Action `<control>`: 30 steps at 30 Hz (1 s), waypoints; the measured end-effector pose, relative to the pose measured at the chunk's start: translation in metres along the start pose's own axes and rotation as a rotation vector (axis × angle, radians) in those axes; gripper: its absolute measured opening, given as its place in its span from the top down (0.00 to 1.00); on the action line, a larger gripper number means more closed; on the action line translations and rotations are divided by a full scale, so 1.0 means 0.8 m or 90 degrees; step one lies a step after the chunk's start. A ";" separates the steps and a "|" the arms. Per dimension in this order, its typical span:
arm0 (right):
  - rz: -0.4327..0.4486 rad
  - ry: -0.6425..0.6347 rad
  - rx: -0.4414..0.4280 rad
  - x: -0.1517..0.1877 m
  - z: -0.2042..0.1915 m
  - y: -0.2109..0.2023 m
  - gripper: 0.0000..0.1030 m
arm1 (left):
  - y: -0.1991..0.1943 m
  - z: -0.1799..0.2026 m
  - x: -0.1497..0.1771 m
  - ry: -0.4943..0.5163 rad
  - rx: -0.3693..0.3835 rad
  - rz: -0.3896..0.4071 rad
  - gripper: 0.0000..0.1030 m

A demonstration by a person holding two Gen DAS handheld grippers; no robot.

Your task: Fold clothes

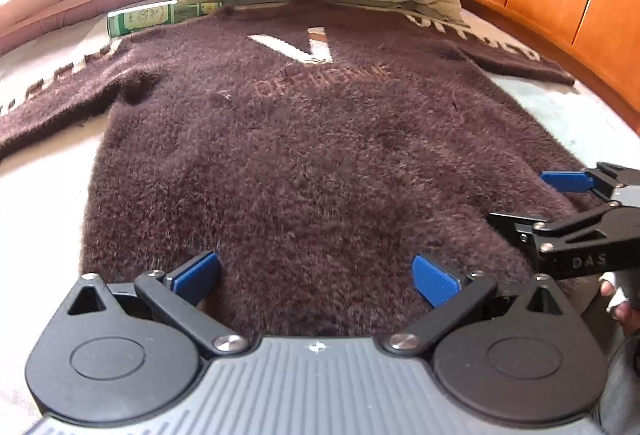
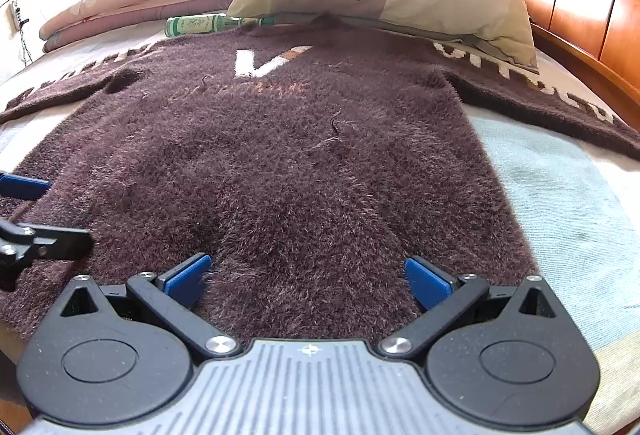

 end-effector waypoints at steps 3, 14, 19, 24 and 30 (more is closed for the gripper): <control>-0.001 0.001 0.002 -0.001 0.000 0.000 0.00 | -0.006 -0.014 -0.005 -0.035 0.025 -0.001 0.01; -0.025 0.010 0.013 -0.007 -0.002 0.002 0.00 | -0.028 -0.095 -0.060 -0.149 0.045 0.068 0.01; -0.063 0.013 0.002 -0.021 0.002 0.003 0.00 | -0.054 -0.168 -0.091 -0.189 0.010 0.129 0.01; -0.041 0.071 -0.016 -0.039 0.002 -0.016 0.00 | -0.073 -0.259 -0.104 -0.250 -0.056 0.195 0.01; 0.007 0.094 -0.064 -0.088 -0.025 -0.032 0.00 | -0.058 -0.355 -0.093 -0.327 -0.101 0.205 0.01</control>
Point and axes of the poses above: each gripper's, at about its wrist camera, not at the fingertips, and y roughly the way its jaws point, z to its right, x to its underside, the point moved 1 cm from there along y, roughly the way its jaws point, and after that the axes turned 12 degrees about -y, right-handed, at the moved point
